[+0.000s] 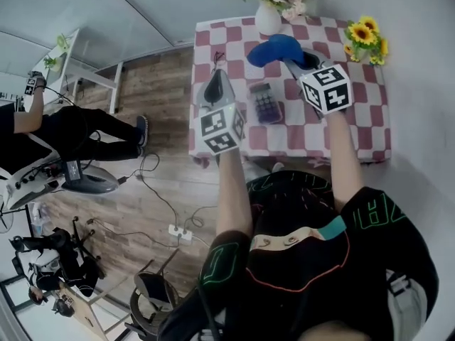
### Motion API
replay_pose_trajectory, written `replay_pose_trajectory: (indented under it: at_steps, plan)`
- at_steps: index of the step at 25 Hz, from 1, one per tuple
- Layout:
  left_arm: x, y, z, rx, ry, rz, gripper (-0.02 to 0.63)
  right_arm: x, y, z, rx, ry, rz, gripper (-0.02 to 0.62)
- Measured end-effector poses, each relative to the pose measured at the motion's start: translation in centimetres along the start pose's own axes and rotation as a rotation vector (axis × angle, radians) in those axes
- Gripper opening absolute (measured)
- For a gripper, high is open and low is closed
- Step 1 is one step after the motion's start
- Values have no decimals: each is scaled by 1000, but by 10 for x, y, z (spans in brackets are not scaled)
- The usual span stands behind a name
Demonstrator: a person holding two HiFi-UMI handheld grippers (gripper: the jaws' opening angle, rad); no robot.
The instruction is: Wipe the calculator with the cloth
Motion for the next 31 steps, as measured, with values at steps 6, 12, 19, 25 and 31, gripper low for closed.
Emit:
replay_pose_trajectory:
  at_steps: [6, 12, 19, 25, 31]
  plan:
    - [-3, -21, 29, -63, -30, -18, 11, -23, 2, 51, -192, -27, -77, 101]
    - [-10, -33, 51, -107, -63, -31, 11, -30, 14, 65, -259, 13, -115, 101]
    - [-24, -35, 63, -127, -70, -51, 10, -39, 31, 73, -281, 21, -149, 101]
    - [-26, -41, 70, -137, -78, -57, 10, -44, 28, 76, -269, 24, -153, 101]
    - [-31, -29, 65, -137, -82, -51, 10, -37, 41, 74, -289, 48, -161, 101]
Point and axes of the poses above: the fingertips, and each gripper's own axes: y backward along the fingers, x to its left, z out of its top, the point moved 1 cm from there along y, backward along the fingers, and after that the axes turned 2 degrees about -x, right-handed, at the moved point
